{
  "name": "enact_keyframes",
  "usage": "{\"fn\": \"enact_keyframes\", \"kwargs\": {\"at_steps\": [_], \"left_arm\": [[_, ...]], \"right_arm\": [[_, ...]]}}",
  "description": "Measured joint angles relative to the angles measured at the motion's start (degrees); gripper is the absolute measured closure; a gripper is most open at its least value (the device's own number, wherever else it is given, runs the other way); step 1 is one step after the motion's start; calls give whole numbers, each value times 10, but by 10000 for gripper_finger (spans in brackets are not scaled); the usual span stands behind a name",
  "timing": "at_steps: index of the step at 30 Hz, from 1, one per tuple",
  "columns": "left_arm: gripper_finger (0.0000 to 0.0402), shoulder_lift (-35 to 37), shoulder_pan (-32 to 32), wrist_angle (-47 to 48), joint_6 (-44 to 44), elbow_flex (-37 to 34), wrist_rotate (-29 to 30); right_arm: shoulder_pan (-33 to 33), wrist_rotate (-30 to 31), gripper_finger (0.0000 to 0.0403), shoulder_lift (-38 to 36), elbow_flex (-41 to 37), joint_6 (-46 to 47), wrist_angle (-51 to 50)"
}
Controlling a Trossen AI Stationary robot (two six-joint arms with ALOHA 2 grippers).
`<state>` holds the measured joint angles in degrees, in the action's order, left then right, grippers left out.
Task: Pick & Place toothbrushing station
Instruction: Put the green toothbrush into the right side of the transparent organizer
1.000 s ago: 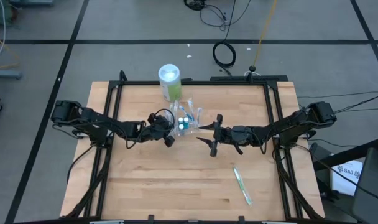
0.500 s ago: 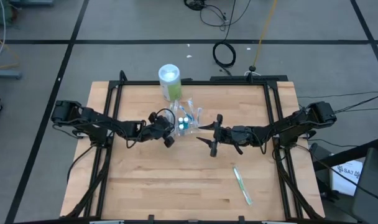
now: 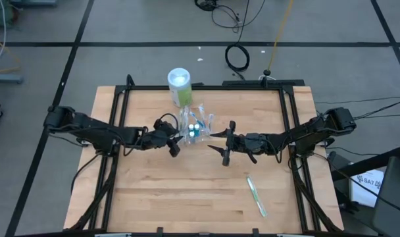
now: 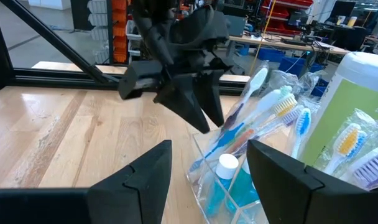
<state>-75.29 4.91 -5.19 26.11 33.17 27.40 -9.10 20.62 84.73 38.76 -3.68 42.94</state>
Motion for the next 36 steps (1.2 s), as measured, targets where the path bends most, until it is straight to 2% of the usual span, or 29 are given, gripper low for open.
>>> {"fn": "enact_keyframes", "kwargs": {"at_steps": [6,11,14,20,23,26,28,30,33,36], "left_arm": [[275,42,27,48,21,0,-27],[288,57,48,53,56,0,-77],[291,60,64,45,44,0,-106],[289,60,89,46,10,0,-115],[289,60,93,46,-1,0,-115],[289,60,94,45,-5,0,-115],[289,60,94,45,-5,0,-115],[289,59,94,45,-6,0,-114],[289,59,94,45,-13,0,-113],[289,59,94,45,-22,0,-113]], "right_arm": [[0,-3,200,0,0,0,-3],[-2,-82,200,0,0,11,-15],[-13,-90,200,0,0,66,-17],[-84,-89,205,3,17,148,-121],[-118,-91,215,5,36,145,-155],[-135,-149,222,-1,56,138,-179],[-137,-217,224,-3,65,193,-187],[-137,-273,224,-3,65,309,-212],[-137,-334,224,-3,64,478,-292],[-155,-431,225,-2,64,597,-393]]}}
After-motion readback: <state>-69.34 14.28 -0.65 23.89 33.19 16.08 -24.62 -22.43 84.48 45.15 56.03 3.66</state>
